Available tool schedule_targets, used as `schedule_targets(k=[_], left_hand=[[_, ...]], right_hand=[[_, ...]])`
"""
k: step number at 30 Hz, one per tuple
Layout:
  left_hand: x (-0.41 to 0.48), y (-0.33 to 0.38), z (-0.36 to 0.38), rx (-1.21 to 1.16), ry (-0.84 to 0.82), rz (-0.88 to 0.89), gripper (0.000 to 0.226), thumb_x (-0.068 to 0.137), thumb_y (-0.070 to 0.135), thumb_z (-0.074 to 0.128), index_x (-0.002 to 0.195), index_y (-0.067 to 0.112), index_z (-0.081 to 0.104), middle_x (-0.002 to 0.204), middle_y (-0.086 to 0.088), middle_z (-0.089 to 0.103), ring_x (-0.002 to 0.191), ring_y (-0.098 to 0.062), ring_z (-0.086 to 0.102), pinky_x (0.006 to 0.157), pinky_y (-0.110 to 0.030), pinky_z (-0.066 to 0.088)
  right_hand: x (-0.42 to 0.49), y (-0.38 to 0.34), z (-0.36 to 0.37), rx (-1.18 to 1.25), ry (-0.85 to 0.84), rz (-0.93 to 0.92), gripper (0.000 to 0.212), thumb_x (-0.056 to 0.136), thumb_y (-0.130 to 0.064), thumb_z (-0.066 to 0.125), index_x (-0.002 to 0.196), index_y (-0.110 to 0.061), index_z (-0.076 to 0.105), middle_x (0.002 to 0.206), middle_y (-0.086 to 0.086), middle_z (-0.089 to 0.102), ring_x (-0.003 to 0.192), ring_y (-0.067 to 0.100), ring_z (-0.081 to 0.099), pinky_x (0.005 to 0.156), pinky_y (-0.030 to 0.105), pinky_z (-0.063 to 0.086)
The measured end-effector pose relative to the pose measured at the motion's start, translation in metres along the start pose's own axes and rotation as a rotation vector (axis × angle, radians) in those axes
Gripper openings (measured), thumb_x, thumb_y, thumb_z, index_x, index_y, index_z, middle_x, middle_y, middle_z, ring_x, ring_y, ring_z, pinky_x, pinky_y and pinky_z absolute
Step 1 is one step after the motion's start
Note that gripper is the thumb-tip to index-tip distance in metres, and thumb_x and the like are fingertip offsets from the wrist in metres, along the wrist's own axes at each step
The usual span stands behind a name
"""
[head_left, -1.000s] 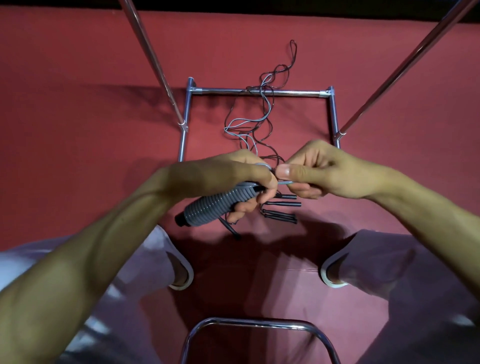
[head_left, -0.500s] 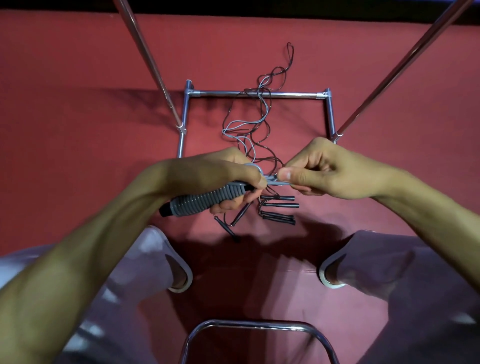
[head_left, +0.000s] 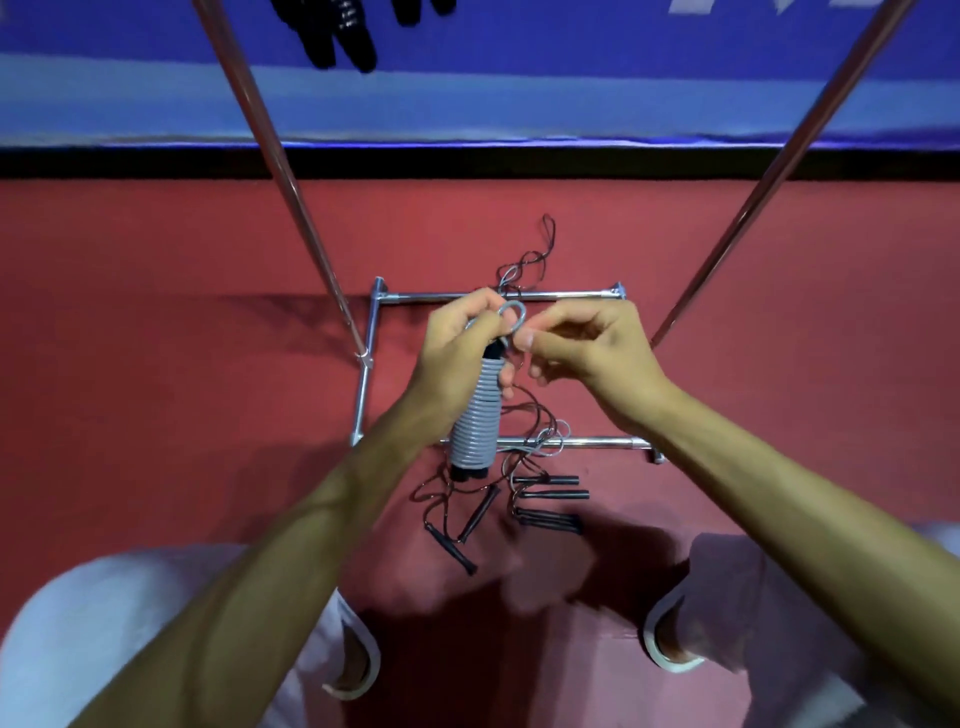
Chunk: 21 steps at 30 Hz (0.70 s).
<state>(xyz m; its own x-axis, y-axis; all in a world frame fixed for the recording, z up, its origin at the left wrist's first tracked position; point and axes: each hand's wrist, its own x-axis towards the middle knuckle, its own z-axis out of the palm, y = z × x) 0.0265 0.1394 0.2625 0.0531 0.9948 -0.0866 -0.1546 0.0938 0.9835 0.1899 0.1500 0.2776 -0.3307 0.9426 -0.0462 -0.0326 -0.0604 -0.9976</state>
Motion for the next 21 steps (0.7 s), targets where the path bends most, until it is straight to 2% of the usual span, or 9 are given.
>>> schedule_targets(k=[4,8,10,12,14,15,17,19,21], left_hand=[[0.001,0.007,0.005,0.024,0.031,0.029,0.023,0.097,0.002,0.049,0.075,0.010,0.047,0.048,-0.001,0.051,0.037,-0.015,0.047,0.039,-0.024,0.041],[0.001,0.020,0.010,0.047,0.008,0.076,0.019,0.100,0.003,0.047,0.083,0.009,0.043,0.054,0.003,0.053,0.040,-0.017,0.046,0.042,-0.027,0.040],[0.000,0.030,0.017,0.020,0.013,0.114,0.015,0.095,0.009,0.051,0.083,0.009,0.043,0.057,-0.005,0.050,0.041,-0.019,0.044,0.042,-0.026,0.040],[0.003,0.044,0.025,0.030,0.046,0.187,0.013,0.086,0.014,0.056,0.080,0.008,0.046,0.061,-0.012,0.048,0.047,-0.021,0.047,0.047,-0.027,0.042],[0.010,0.064,0.031,0.096,0.077,0.292,0.011,0.080,0.012,0.061,0.074,0.008,0.053,0.066,-0.009,0.055,0.061,-0.019,0.053,0.058,-0.029,0.044],[0.014,0.076,0.034,0.127,0.084,0.333,0.009,0.078,0.012,0.064,0.072,0.009,0.058,0.067,-0.005,0.060,0.066,-0.017,0.054,0.063,-0.028,0.044],[0.022,0.104,0.040,0.181,0.102,0.404,0.007,0.076,0.012,0.069,0.069,0.011,0.067,0.069,0.000,0.069,0.068,-0.013,0.059,0.067,-0.029,0.048],[0.028,0.135,0.049,0.191,0.135,0.466,0.005,0.075,0.014,0.073,0.071,0.015,0.074,0.070,0.000,0.073,0.068,-0.013,0.064,0.071,-0.038,0.053],[0.034,0.166,0.059,0.141,0.184,0.500,0.004,0.076,0.012,0.080,0.074,0.015,0.078,0.073,-0.003,0.075,0.069,-0.014,0.067,0.074,-0.040,0.056]], right_hand=[[-0.001,-0.011,0.014,0.124,0.074,0.050,0.013,0.089,0.002,0.072,0.091,0.001,0.059,0.060,0.012,0.066,0.049,0.021,0.064,0.052,0.029,0.054],[0.001,-0.026,0.012,0.101,0.145,0.009,0.008,0.090,-0.002,0.073,0.097,0.001,0.073,0.072,0.012,0.067,0.057,0.017,0.064,0.054,0.027,0.054],[0.004,-0.039,0.007,0.100,0.141,-0.019,0.006,0.091,0.001,0.070,0.093,-0.001,0.075,0.074,0.008,0.071,0.060,0.014,0.064,0.056,0.025,0.054],[0.004,-0.055,0.001,0.025,0.134,-0.082,0.007,0.092,0.003,0.069,0.092,-0.001,0.074,0.079,0.010,0.074,0.065,0.015,0.067,0.059,0.025,0.056],[0.007,-0.074,-0.006,-0.123,0.155,-0.185,0.005,0.093,-0.002,0.069,0.091,-0.004,0.074,0.084,0.013,0.076,0.071,0.017,0.069,0.061,0.028,0.057],[0.009,-0.086,-0.010,-0.214,0.174,-0.247,0.005,0.094,-0.006,0.070,0.090,-0.008,0.074,0.085,0.012,0.076,0.072,0.019,0.071,0.061,0.034,0.059],[0.015,-0.111,-0.019,-0.391,0.216,-0.371,0.005,0.092,-0.019,0.071,0.089,-0.017,0.074,0.081,0.004,0.075,0.073,0.023,0.072,0.066,0.050,0.060],[0.023,-0.141,-0.025,-0.469,0.265,-0.469,0.008,0.090,-0.027,0.070,0.087,-0.020,0.074,0.079,-0.001,0.074,0.074,0.021,0.072,0.069,0.053,0.059],[0.030,-0.172,-0.030,-0.487,0.323,-0.549,0.010,0.090,-0.028,0.069,0.086,-0.020,0.073,0.077,-0.005,0.073,0.076,0.018,0.072,0.070,0.051,0.059]])
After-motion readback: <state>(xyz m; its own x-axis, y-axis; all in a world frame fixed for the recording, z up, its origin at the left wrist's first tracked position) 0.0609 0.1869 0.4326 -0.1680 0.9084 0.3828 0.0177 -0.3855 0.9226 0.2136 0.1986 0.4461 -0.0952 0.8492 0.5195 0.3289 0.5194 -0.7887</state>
